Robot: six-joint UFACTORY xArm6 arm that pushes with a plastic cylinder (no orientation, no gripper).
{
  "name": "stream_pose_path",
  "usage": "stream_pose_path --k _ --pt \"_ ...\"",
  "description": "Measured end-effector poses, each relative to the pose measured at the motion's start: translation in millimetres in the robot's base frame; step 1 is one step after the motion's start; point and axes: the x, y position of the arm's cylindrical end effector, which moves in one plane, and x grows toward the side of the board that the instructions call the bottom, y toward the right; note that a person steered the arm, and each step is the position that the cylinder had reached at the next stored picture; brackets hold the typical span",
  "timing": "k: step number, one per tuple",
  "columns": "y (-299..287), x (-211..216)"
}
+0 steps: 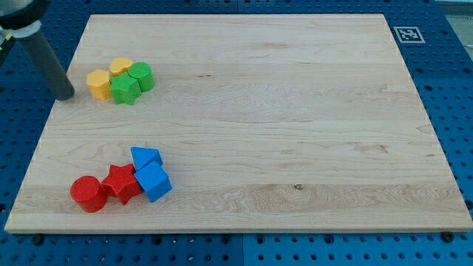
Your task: Move the green circle towards the center
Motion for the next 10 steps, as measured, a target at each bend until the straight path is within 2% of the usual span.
stream_pose_path --k 1,3,5,7,8,10 --pt "29.6 6.6" --pt "45.2 0.4" --pt "84.8 -2.6" --pt "103.3 -62.0" --pt "130.9 -82.0" --pt "206.3 -61.5"
